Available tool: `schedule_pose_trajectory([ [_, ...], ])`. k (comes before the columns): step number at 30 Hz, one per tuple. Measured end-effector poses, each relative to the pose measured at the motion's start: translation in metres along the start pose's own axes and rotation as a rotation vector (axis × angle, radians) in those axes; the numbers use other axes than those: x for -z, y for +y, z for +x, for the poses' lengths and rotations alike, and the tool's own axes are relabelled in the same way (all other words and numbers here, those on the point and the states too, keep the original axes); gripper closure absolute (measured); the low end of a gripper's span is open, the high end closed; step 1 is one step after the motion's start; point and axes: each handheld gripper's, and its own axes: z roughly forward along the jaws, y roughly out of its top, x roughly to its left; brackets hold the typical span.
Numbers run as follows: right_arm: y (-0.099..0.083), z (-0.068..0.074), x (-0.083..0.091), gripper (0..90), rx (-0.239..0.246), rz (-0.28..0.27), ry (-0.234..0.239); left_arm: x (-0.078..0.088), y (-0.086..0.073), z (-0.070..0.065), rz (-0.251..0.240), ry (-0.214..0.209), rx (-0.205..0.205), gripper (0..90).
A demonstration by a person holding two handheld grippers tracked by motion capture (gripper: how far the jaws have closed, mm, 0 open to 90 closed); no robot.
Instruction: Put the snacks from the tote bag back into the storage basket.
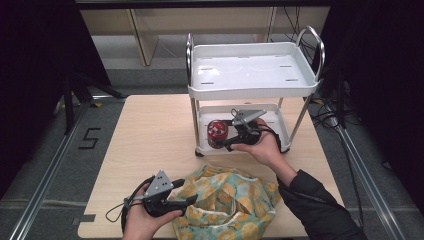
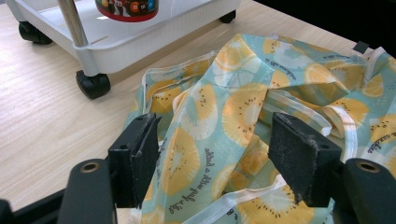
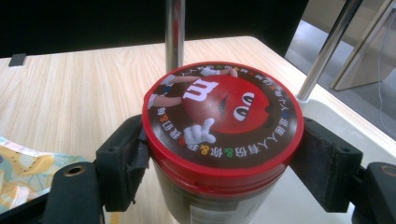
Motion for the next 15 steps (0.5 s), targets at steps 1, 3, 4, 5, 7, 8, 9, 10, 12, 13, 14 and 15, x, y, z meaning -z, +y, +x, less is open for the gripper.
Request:
schedule_pose_trajectory([
  [1, -0.0001, -0.001, -0.0004, 26.0, 0.007, 0.004, -0.002, 0.0, 0.0, 0.0, 0.0, 0.0, -0.001, 32.9],
  [3, -0.0008, -0.0006, -0.0016, 26.0, -0.007, 0.01, 0.0, 0.0001, 0.0001, 0.0001, -0.001, 0.0, -0.002, 33.0],
  [4, -0.0011, -0.002, -0.0025, 26.0, 0.006, 0.007, -0.003, 0.0002, 0.0001, 0.0001, -0.001, 0.001, 0.0, 33.0],
  [5, -0.0015, -0.0017, -0.003, 26.0, -0.004, 0.012, -0.004, 0.0003, 0.0001, 0.0003, -0.001, -0.002, -0.001, 33.0],
  [7, -0.0021, -0.003, -0.0042, 26.0, -0.002, 0.01, -0.004, 0.0001, -0.0001, 0.0004, -0.001, -0.002, -0.001, 33.0],
  [8, -0.0027, -0.0028, -0.0047, 26.0, -0.018, 0.014, -0.003, -0.0001, -0.0002, 0.0003, 0.0, -0.002, 0.0, 32.9],
  [9, -0.0028, -0.0033, -0.0053, 26.0, -0.006, 0.014, -0.006, -0.0005, -0.0005, 0.0006, -0.001, -0.008, -0.001, 32.9],
  [10, -0.0036, -0.0032, -0.0055, 26.0, -0.018, 0.015, -0.01, -0.001, -0.0008, 0.0006, -0.006, -0.01, -0.001, 33.0],
  [12, -0.0042, -0.0038, -0.0062, 26.0, -0.025, 0.018, -0.012, -0.0008, -0.001, -0.0009, 0.001, -0.005, 0.022, 33.0],
  [13, -0.0042, -0.0044, -0.0066, 26.0, -0.018, 0.02, -0.009, -0.0008, -0.0009, -0.001, 0.0, -0.005, 0.022, 33.0],
  [14, -0.0043, -0.005, -0.007, 26.0, -0.018, 0.021, -0.011, -0.0008, -0.0009, -0.001, -0.001, -0.005, 0.022, 33.0],
  [15, -0.0043, -0.0058, -0.0075, 26.0, -0.014, 0.017, -0.01, -0.0008, -0.0009, -0.001, -0.001, -0.005, 0.022, 32.9],
])
